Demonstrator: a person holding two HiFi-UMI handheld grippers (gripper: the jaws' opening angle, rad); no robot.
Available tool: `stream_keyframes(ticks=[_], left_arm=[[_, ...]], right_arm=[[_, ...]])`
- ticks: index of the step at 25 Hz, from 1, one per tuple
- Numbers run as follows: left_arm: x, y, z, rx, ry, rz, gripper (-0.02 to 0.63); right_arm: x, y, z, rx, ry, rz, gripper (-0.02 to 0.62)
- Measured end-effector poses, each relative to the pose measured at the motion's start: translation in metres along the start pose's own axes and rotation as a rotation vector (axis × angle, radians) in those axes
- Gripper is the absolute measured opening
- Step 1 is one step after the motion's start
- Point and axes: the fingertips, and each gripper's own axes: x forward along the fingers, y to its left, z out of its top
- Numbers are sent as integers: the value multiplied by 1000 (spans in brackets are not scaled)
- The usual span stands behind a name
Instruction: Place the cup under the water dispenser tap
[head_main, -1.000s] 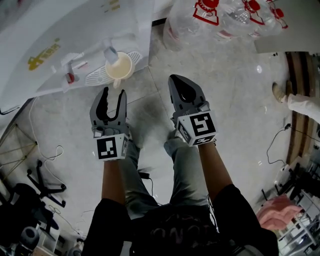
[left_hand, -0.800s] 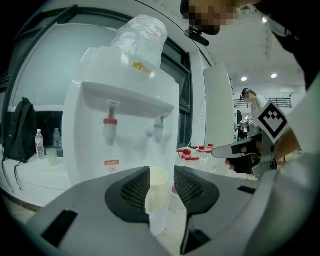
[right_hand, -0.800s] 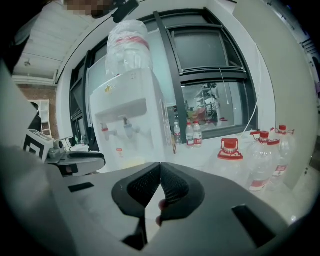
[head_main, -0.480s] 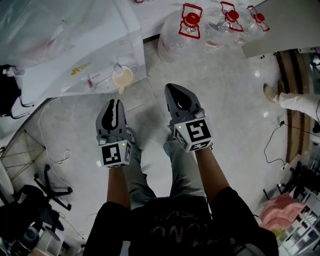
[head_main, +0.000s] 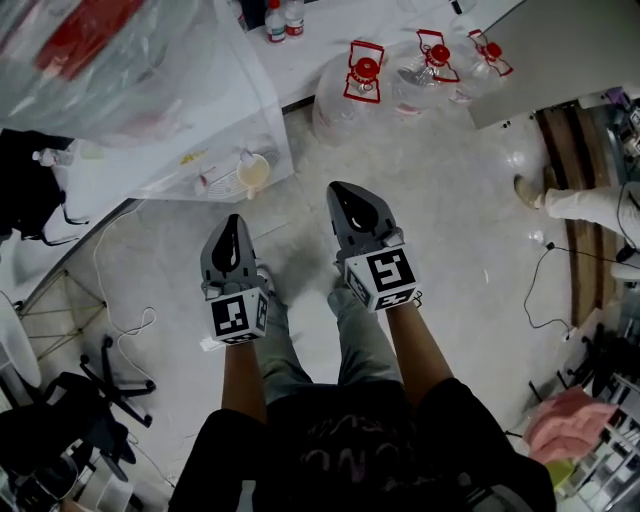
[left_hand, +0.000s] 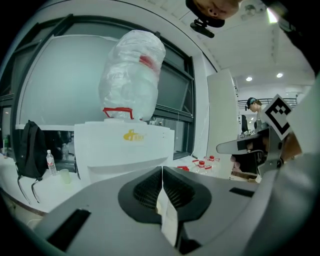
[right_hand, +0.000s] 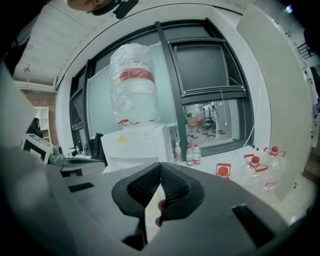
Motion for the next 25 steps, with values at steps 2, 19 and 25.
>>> stream_keyframes(ticks=[2,19,25], left_arm=[[-7,-1,13,3,-3,0,18],[-37,4,126,19,-70,5,18],[-40,4,154,41,-94,2,18]], right_arm=[[-8,3,14,2,-8,-4,14],[-46,24,123,-47,-70,-21,14],[-54,19,139,-63,-75,-27,13]])
